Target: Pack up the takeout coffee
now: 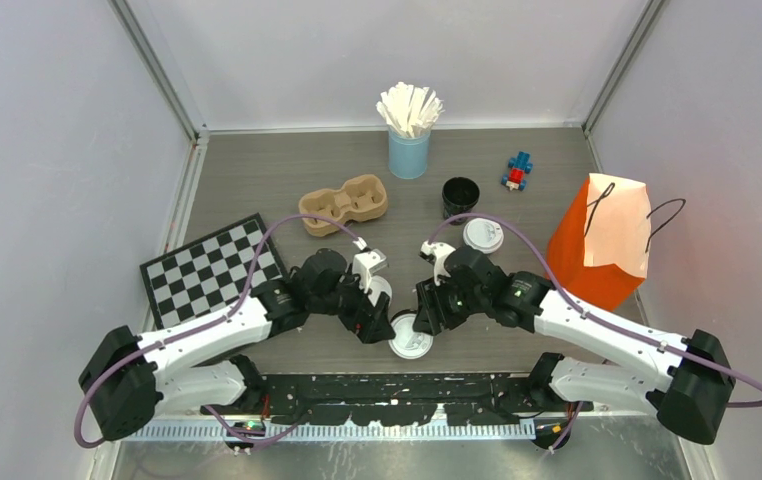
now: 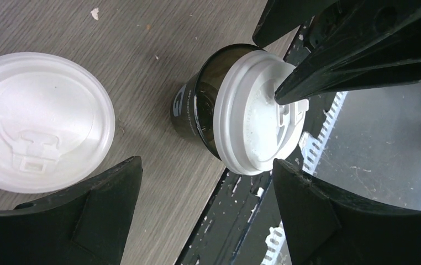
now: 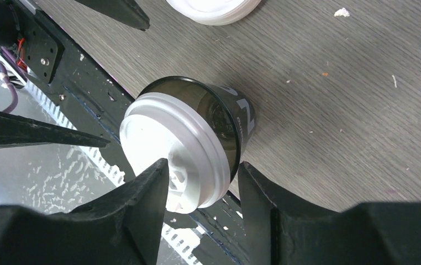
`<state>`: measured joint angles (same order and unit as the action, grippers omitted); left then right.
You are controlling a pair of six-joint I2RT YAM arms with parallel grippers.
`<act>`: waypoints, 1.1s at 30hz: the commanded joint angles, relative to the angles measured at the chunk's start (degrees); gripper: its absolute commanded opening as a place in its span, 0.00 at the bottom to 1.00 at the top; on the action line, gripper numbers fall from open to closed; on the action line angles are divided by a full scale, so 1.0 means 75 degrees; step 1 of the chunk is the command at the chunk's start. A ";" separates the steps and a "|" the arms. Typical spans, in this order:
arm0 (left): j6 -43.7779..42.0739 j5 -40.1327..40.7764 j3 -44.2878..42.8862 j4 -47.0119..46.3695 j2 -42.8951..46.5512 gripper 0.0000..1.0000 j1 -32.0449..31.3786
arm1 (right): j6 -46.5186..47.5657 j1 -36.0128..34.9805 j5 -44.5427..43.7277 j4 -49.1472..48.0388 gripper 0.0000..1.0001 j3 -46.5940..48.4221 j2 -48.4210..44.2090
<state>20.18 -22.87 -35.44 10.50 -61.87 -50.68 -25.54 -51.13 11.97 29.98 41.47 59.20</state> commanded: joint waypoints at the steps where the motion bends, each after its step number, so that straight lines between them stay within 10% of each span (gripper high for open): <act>1: -0.0412 -0.0340 -0.0255 -0.0511 -0.0304 0.89 -0.0040 | 0.0167 0.0054 0.0098 -0.0241 0.53 0.0302 0.0060; 33: -0.0836 -0.0712 -0.0745 -0.0856 -0.1424 0.53 -0.0040 | 0.0090 0.0283 -0.0068 -0.0719 0.38 0.0129 0.0039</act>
<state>14.79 -28.08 -38.94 5.87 -72.07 -50.89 -24.21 -49.30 11.73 27.73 41.63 60.86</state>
